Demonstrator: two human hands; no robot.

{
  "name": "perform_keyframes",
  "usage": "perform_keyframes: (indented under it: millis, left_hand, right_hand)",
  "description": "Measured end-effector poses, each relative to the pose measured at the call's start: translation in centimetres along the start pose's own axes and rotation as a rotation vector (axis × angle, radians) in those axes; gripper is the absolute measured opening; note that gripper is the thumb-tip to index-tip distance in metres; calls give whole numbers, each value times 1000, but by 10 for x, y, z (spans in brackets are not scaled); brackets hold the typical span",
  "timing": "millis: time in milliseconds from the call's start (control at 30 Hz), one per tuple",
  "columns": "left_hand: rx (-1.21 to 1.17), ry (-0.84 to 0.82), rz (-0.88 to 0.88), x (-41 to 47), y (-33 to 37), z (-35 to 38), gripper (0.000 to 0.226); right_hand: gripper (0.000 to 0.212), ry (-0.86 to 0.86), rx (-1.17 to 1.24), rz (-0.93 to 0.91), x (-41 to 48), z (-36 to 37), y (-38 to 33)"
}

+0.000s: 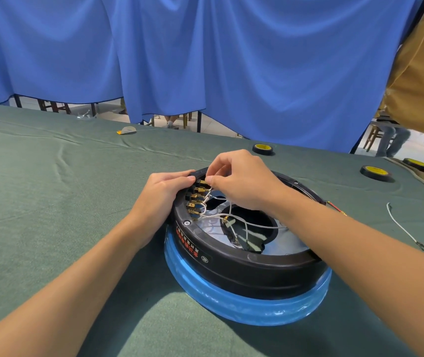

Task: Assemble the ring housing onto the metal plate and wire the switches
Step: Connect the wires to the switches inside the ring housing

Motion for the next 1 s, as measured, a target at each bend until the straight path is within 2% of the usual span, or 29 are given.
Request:
perform_keyframes:
  millis: [133, 233, 300, 567, 1000]
  left_hand:
    - [-7, -29, 12, 0, 0, 1, 27]
    - [10, -40, 17, 0, 0, 0, 27]
    - [7, -38, 18, 0, 0, 1, 27]
    - [-7, -6, 6, 0, 0, 1, 25]
    - [-8, -8, -13, -2, 0, 0, 30]
  right_hand:
    - [2, 36, -37, -179, -11, -8, 0]
    - [6, -18, -121, -249, -15, -5, -2]
    - [8, 11, -159, -279, -15, -4, -4]
    - [11, 69, -217, -271, -13, -2, -4]
    - [8, 27, -205, -249, -6, -2, -4]
Point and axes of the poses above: each hand's wrist, its own x-axis towards the middle knuckle, its own z-axis out of the palm, y = z × x, the point moved 3 cm from there along x, towards the middle knuckle, and after that the axes turned 9 degrees about -x, right-handed, at the moved point
